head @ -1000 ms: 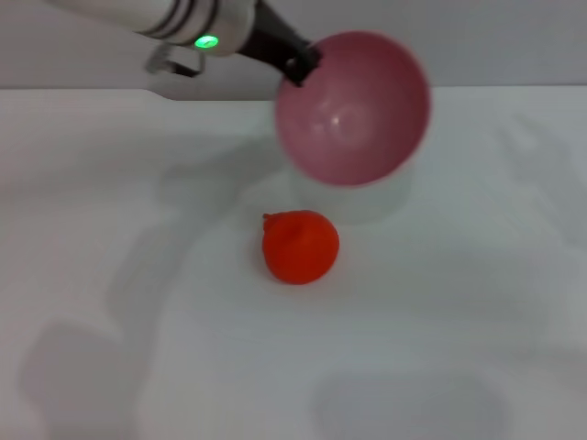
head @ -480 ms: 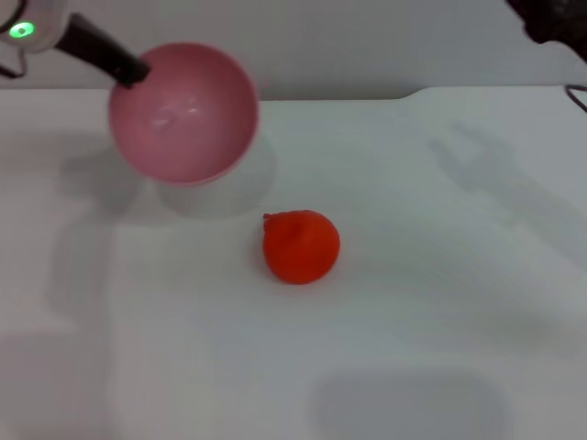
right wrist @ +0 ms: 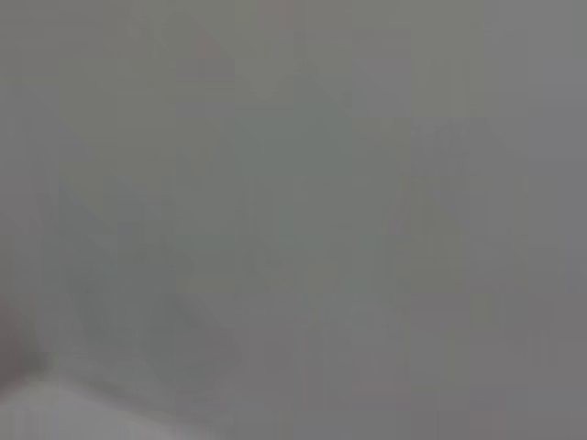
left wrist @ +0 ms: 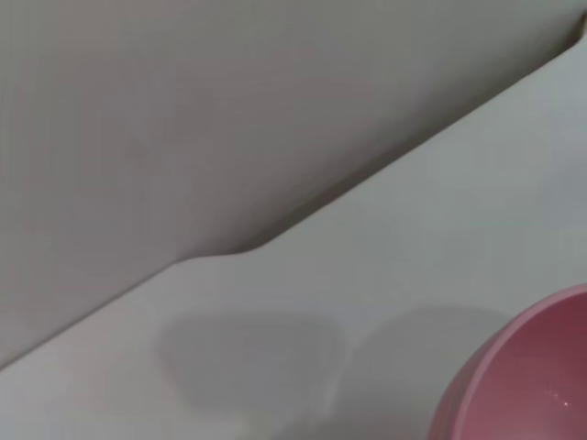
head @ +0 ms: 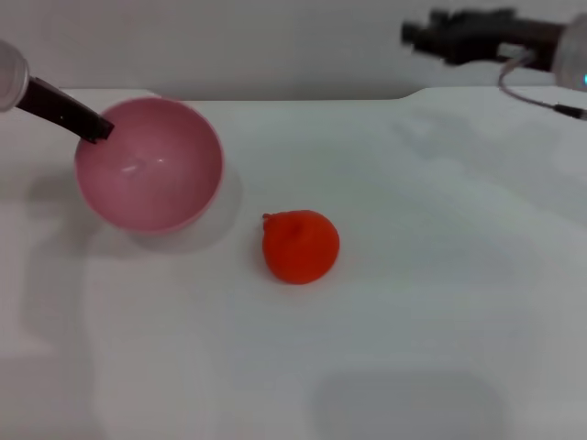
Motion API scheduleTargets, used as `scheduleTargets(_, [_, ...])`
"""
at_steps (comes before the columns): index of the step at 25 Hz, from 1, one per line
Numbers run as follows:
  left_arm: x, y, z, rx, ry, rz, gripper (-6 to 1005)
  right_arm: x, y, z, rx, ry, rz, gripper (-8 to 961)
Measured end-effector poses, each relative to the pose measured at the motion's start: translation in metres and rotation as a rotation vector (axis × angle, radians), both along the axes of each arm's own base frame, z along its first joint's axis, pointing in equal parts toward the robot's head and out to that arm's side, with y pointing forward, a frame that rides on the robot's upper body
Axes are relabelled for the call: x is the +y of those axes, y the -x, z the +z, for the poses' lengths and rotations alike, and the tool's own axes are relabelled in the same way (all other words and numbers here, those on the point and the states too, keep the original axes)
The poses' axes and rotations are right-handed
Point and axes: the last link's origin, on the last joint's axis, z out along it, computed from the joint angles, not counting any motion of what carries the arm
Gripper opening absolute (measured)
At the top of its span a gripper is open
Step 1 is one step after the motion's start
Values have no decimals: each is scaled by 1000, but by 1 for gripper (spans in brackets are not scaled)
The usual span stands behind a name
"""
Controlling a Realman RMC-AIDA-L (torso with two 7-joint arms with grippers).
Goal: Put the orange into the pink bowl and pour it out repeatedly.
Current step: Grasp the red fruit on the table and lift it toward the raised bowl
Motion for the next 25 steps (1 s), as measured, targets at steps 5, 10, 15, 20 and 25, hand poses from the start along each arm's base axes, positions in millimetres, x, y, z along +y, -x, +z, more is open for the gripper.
scheduleTargets(5, [-2,-1,-8,-1,15,-4,42,15,22,-31,-233,220,-69,507])
scheduleTargets(10, [-1,-3,-9,0,16,-10,42,-1,51,-54,-411,470,22,510])
scheduleTargets(15, [1,-4,-9,0,7,-17,42,-21,76,-57,-430,589,98,513])
scheduleTargets(20, [3,-4,-4,-2,-17,-18,42,-31,79,-66,-471,646,106,545])
scheduleTargets(25, [5,-6,-3,0,-20,-21,42,-32,65,-87,-576,621,64,690])
